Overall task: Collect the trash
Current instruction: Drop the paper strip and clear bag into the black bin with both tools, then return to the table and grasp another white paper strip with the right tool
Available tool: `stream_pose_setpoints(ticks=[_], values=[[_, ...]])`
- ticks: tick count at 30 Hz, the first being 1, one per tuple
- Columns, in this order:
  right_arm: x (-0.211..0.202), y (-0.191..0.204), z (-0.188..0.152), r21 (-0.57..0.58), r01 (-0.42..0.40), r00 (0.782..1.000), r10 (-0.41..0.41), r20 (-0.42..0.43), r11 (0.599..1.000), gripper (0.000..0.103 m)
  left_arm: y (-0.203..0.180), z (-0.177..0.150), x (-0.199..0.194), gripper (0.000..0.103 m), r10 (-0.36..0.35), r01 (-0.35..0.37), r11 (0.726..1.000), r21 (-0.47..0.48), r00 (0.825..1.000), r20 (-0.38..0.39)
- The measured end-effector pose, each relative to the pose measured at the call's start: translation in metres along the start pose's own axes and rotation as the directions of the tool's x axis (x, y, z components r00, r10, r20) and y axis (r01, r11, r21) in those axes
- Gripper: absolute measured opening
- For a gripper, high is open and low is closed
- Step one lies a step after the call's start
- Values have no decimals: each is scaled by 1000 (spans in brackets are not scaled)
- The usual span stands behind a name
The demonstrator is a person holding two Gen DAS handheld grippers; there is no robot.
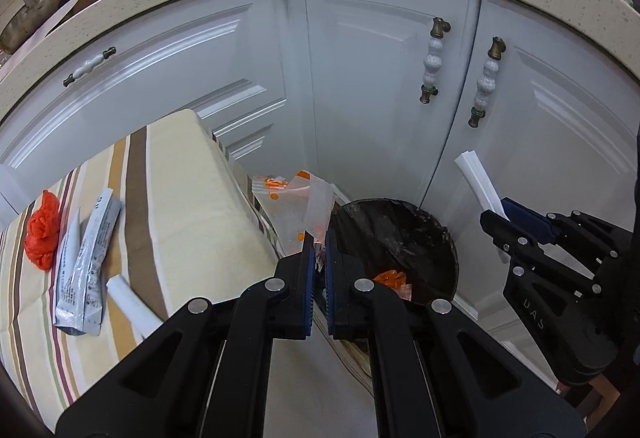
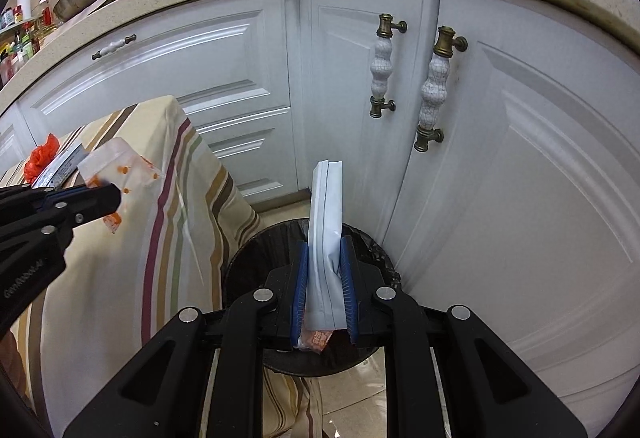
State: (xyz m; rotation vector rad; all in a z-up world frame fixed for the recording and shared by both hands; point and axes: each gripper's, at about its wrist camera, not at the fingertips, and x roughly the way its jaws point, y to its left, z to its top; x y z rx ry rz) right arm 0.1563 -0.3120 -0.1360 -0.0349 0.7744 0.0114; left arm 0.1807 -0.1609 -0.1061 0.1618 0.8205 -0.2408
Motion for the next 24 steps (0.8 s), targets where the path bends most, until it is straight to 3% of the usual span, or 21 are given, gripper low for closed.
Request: stream_pose_setpoints(ticks=[6, 8, 9, 10, 24], values=[[9, -5, 3, 10, 8, 1000, -8, 5, 1000, 17, -6, 9, 15, 6, 8, -8, 1000, 13, 1000, 4], [11, -9, 3, 30, 11, 1000, -11, 23, 999, 22, -8, 12, 23, 20, 25, -25, 999, 25, 1000, 6], [13, -11, 3, 39, 10, 1000, -10, 23, 999, 32, -8, 13, 26, 41, 35, -35, 999, 23, 999, 6], [16, -13, 4, 49, 13, 1000, -14, 20, 999, 39, -7, 13, 28, 48, 37, -37, 999, 13, 999, 11], [10, 0, 3, 56, -17, 1000, 16, 12, 998, 44, 26, 9, 0, 59, 52, -50, 998, -45, 998, 38]])
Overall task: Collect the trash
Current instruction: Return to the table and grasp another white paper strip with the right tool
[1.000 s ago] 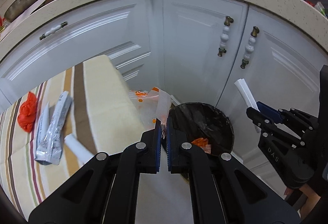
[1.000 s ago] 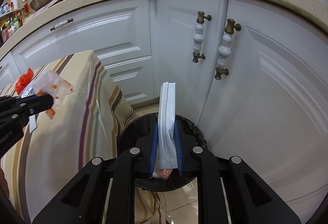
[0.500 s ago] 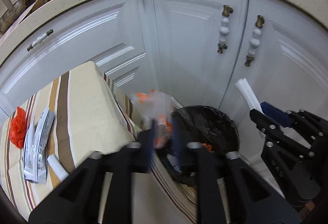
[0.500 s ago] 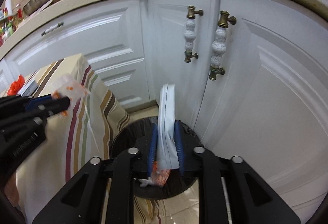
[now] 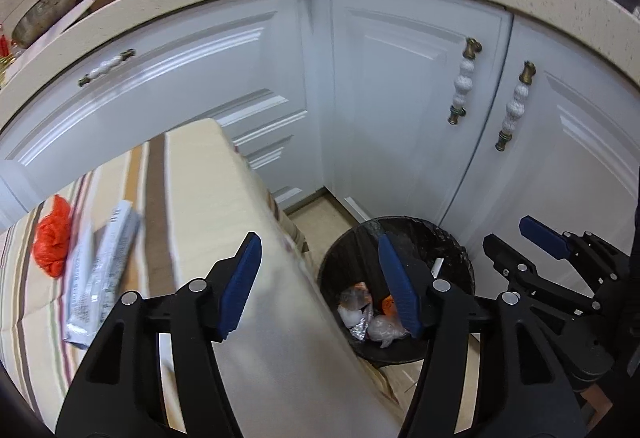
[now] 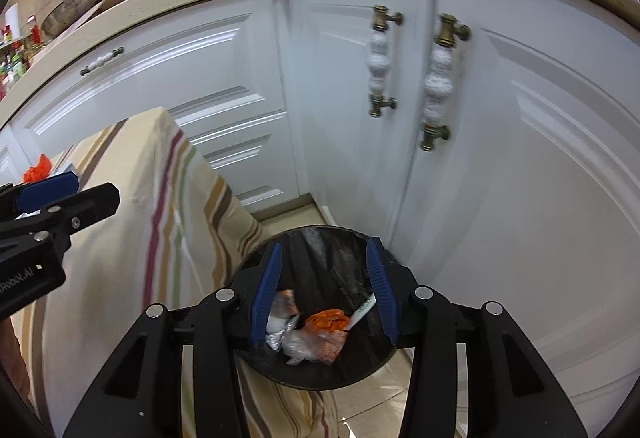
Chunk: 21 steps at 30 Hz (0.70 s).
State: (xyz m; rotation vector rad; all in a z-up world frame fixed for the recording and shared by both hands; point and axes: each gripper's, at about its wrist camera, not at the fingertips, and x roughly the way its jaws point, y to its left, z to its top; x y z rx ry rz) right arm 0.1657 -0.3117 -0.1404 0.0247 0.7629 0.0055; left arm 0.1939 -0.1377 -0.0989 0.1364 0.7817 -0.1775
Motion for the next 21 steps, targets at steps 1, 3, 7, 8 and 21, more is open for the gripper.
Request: stream_pose_setpoints(ticks=[1, 3, 7, 8, 21], values=[[-2, 6, 1, -7, -13, 1000, 13, 1, 1000, 44, 5, -1, -4, 60, 5, -5, 1000, -4, 1000, 3], [-6, 18, 3, -26, -38, 999, 38, 7, 999, 44, 18, -5, -12, 60, 26, -25, 999, -25, 1000, 7], [-15, 44, 8, -66, -100, 995, 102, 19, 993, 44, 49, -13, -27, 60, 65, -65, 995, -78, 998, 1], [-17, 50, 9, -77, -113, 993, 114, 21, 991, 44, 57, -15, -30, 60, 76, -75, 993, -90, 997, -1], [-32, 144, 16, -233, -285, 956, 292, -6, 930, 44, 173, -58, -76, 60, 266, -268, 929, -257, 963, -46]])
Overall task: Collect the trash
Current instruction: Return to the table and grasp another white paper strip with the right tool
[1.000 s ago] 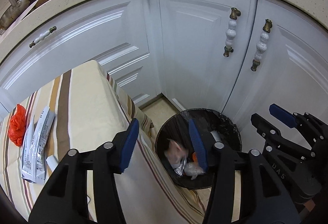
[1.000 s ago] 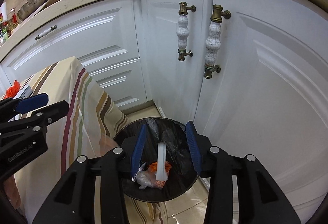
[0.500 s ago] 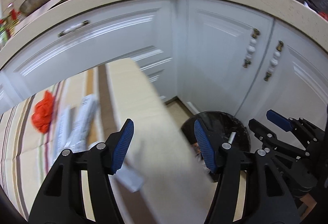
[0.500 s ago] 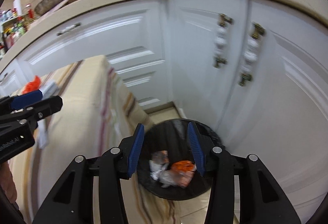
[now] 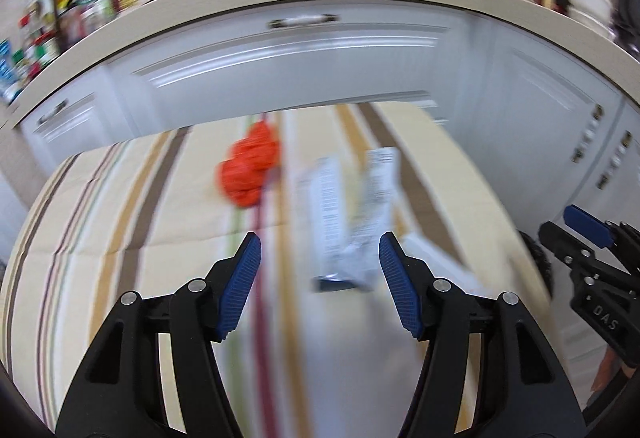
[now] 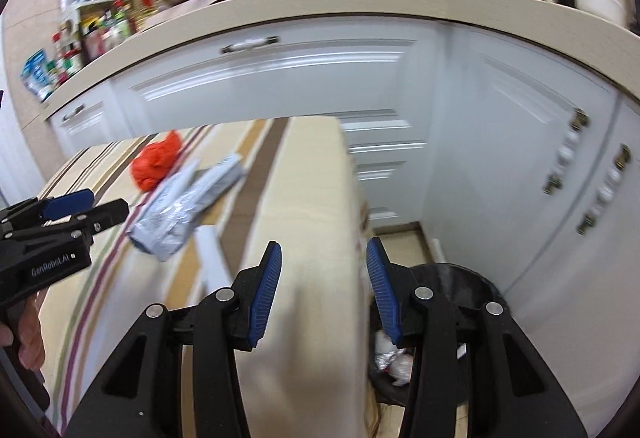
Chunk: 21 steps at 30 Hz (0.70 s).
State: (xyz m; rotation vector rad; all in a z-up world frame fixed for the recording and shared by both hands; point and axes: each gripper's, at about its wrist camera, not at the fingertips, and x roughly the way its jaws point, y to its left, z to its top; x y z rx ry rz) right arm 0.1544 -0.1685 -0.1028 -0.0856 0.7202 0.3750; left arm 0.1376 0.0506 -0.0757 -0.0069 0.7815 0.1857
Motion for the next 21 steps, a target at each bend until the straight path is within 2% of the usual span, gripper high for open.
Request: stream_pose_setpoints(ticks=[11, 21], values=[[26, 53, -3, -110, -67, 993, 55, -106, 992, 44, 73, -17, 2, 60, 71, -74, 992, -101, 997, -32], [48, 65, -10, -137, -63, 979, 35, -200, 989, 44, 110, -31, 9, 60, 95, -105, 982, -156, 993, -70]])
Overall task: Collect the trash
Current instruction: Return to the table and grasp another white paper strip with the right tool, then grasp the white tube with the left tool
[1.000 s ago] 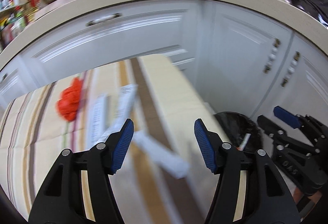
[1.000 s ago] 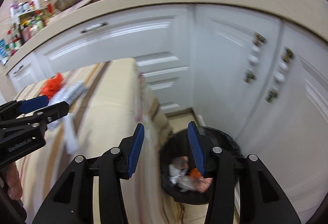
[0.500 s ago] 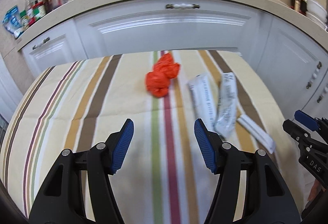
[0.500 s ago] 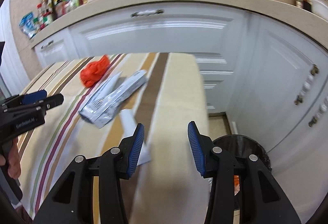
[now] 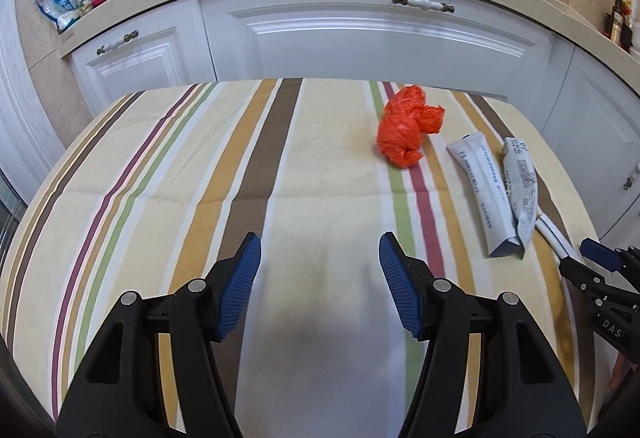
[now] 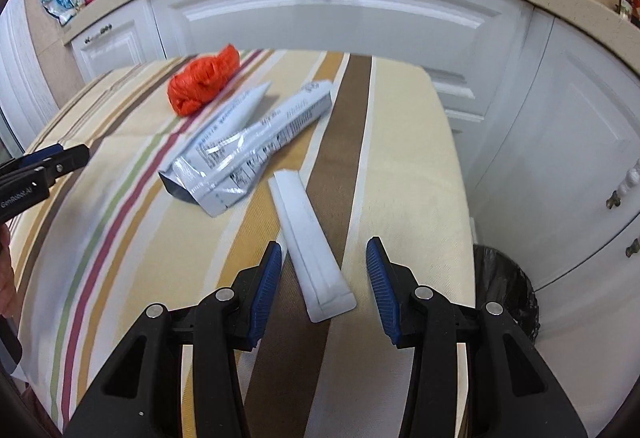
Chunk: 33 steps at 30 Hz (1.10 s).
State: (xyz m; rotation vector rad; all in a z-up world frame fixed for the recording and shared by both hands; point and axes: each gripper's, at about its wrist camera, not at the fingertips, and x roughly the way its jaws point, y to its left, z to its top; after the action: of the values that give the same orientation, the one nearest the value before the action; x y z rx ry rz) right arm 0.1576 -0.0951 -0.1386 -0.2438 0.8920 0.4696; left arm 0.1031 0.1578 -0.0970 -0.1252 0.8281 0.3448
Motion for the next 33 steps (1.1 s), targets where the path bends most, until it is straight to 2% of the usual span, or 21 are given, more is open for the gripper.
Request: stream_pose_setpoints(ticks=[3, 7, 8, 25, 33], values=[[0, 0, 1, 0, 1, 1000, -1, -4, 1000, 43, 2, -2, 2, 60, -6, 6, 1000, -7, 1000, -8], [-2, 6, -1, -18, -15, 1000, 15, -8, 1000, 25, -2, -3, 4, 60, -25, 24, 1000, -5, 1000, -11], [-2, 7, -1, -20, -17, 1000, 17, -9, 1000, 24, -4, -2, 4, 60, -30, 30, 1000, -3, 999, -11], [-19, -11, 3, 44, 22, 997, -25, 71, 999, 23, -60, 18, 12, 61, -129, 129, 991, 45, 992, -17], [-23, -24, 4, 64, 39, 995, -45, 91, 997, 23, -77, 19, 16, 61, -176, 179, 983, 53, 983, -49]])
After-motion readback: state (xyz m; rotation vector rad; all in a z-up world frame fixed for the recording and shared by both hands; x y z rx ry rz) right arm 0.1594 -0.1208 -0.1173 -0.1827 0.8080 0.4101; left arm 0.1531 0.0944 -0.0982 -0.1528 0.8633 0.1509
